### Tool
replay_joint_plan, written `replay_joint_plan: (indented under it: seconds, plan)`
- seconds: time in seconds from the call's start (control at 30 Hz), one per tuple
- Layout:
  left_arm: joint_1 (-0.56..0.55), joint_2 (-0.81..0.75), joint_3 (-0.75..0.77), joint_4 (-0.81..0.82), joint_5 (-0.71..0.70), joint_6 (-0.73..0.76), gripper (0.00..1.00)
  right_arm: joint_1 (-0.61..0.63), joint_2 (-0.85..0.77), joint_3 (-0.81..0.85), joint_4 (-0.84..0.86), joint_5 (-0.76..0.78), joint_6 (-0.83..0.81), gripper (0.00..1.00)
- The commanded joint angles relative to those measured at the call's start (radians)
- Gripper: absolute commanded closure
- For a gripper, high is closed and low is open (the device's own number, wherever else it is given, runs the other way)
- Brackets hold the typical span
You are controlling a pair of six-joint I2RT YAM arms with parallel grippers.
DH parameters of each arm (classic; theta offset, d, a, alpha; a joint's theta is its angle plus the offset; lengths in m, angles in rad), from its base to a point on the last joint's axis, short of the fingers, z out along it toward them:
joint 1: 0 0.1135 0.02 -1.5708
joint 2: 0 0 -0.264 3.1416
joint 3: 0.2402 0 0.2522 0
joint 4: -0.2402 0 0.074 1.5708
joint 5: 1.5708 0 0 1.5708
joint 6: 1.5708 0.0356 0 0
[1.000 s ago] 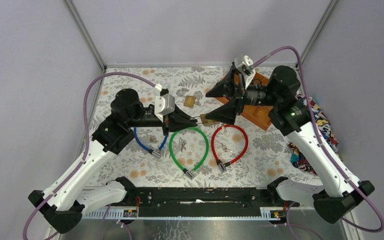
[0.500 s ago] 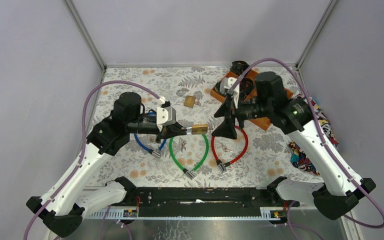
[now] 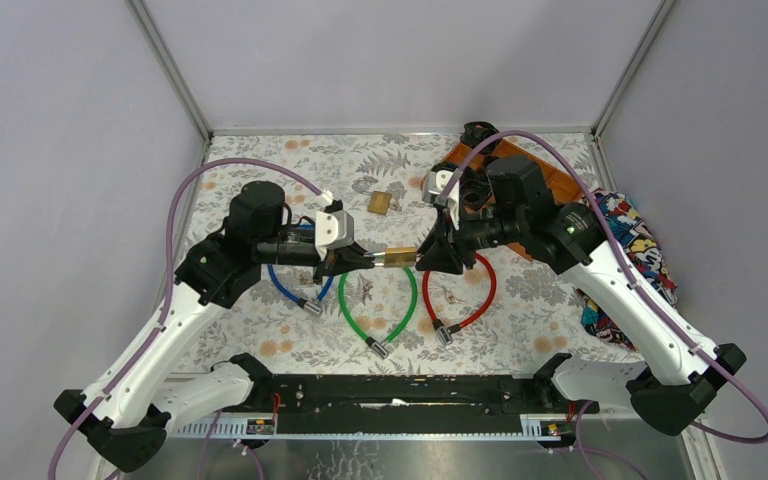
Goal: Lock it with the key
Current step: Lock the lock, then place the lock at the center of the board.
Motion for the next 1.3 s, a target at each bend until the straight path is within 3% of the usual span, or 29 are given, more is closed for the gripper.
replay_joint_plan:
  seconds: [0.0,0.03,0.13,0.2,0.43,0.57,0.73,0.8,0.93,1.0,1.07,1.13,1.27]
  plan:
    - [0.002,-0.015,0.07,0.086,0.038,0.01,1.0,0.01,0.002,0.013,0.056,0.014,-0.006,0.62]
    - [0.002,-0.015,0.07,0.086,0.038,0.01,1.0,0.011,0.005,0.017,0.05,0.017,-0.008,0.64]
    - [0.002,-0.016,0.074,0.086,0.039,0.01,1.0,0.011,0.019,0.031,0.017,0.03,-0.021,0.91]
    - [0.002,-0.019,0.078,0.085,0.031,0.017,1.0,0.012,0.021,0.034,-0.009,0.047,-0.038,1.0]
    - [0.013,-0.021,0.138,-0.113,-0.088,0.281,1.0,0.006,-0.031,-0.014,-0.044,0.249,-0.129,1.0]
    - [0.093,-0.019,0.168,-0.241,-0.16,0.424,1.0,-0.085,-0.082,-0.082,-0.002,0.258,-0.134,1.0]
    - [0.241,-0.033,0.139,-0.291,-0.092,0.467,1.0,-0.148,-0.125,-0.124,0.031,0.295,-0.128,1.0]
    - [0.288,-0.03,0.073,-0.223,-0.115,0.337,1.0,-0.151,-0.115,-0.127,0.03,0.319,-0.109,1.0]
    - [0.419,0.043,-0.106,-0.028,-0.084,-0.133,1.0,-0.151,-0.095,-0.15,0.094,0.26,0.022,1.0]
    - [0.515,0.087,-0.197,0.105,-0.004,-0.516,1.0,-0.15,-0.114,-0.183,0.168,0.223,0.092,1.0]
    - [0.584,0.117,-0.318,0.325,0.016,-0.807,1.0,-0.148,-0.136,-0.237,0.261,0.187,0.159,1.0]
    - [0.564,0.161,-0.389,0.531,0.014,-0.961,1.0,-0.14,-0.146,-0.289,0.341,0.171,0.207,1.0]
    - [0.459,0.37,-0.354,0.67,-0.027,-1.102,1.0,-0.137,-0.122,-0.351,0.434,0.186,0.293,1.0]
